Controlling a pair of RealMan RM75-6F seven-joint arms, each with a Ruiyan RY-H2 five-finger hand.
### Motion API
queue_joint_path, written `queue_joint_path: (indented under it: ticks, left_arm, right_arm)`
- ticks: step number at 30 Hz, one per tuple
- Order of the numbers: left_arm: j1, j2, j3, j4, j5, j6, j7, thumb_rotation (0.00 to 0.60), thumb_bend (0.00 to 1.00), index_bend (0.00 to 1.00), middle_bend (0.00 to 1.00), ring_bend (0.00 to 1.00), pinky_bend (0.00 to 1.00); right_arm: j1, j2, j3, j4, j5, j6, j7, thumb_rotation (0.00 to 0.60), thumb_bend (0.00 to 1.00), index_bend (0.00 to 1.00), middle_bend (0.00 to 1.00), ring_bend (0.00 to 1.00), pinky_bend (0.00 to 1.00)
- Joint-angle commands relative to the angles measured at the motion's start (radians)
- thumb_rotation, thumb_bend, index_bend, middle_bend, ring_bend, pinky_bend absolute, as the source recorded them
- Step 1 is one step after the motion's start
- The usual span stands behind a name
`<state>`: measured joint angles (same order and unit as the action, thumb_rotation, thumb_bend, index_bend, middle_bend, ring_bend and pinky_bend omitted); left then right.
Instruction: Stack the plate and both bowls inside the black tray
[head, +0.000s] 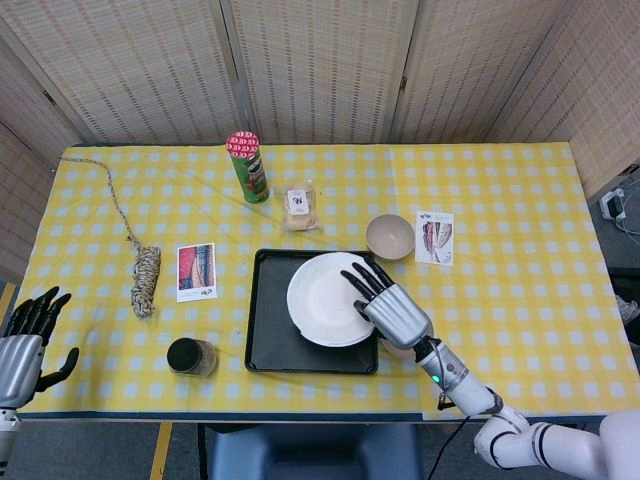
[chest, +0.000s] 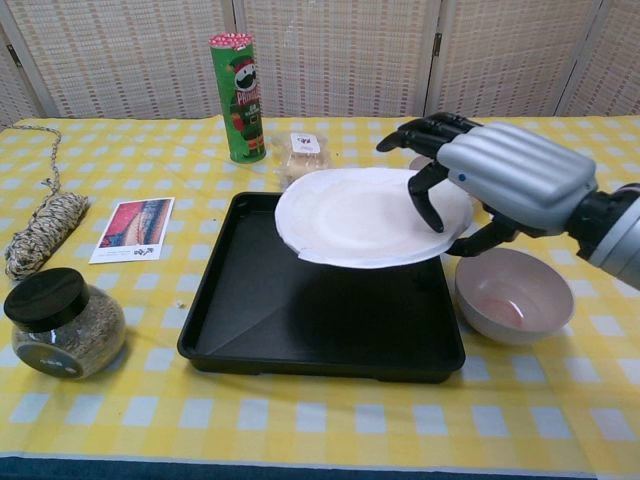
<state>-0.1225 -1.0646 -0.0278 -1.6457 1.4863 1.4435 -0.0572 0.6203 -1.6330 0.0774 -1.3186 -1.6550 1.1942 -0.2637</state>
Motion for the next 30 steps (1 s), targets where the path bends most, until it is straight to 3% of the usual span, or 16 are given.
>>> queue_joint_path:
  ticks: [1,13,18,21,25,30]
  left_arm:
    - [0.003,0.005,0.000,-0.001,0.003,0.005,-0.008,0.600,0.47,0.00,0.00,0.00,0.00]
    - [0.014,0.016,-0.005,0.001,0.001,0.017,-0.034,0.600,0.47,0.00,0.00,0.00,0.00]
    - [0.019,0.023,-0.005,-0.006,-0.004,0.019,-0.035,0.600,0.47,0.00,0.00,0.00,0.00]
    - [0.022,0.025,-0.007,-0.005,-0.005,0.023,-0.041,0.600,0.47,0.00,0.00,0.00,0.00]
    - [0.024,0.021,-0.012,-0.003,-0.010,0.028,-0.049,0.600,0.47,0.00,0.00,0.00,0.00]
    - [0.029,0.021,-0.015,-0.004,-0.008,0.037,-0.054,0.600,0.47,0.00,0.00,0.00,0.00]
  right_arm:
    - [0.045,-0.052,0.030,0.010,0.039,-0.061,-0.047,0.600,0.40,0.70,0.12,0.04,0.00]
    - [0.098,-0.139,0.037,0.088,0.100,-0.160,-0.107,0.600,0.40,0.68,0.12,0.03,0.00]
    - [0.112,-0.153,0.033,0.099,0.104,-0.175,-0.107,0.600,0.40,0.60,0.11,0.02,0.00]
    - [0.114,-0.146,0.023,0.104,0.097,-0.175,-0.111,0.600,0.40,0.49,0.07,0.01,0.00]
    - [0.116,-0.129,0.018,0.096,0.107,-0.189,-0.160,0.600,0.40,0.16,0.00,0.00,0.00]
    - [0.112,-0.086,0.021,0.010,0.152,-0.221,-0.201,0.600,0.38,0.01,0.00,0.00,0.00]
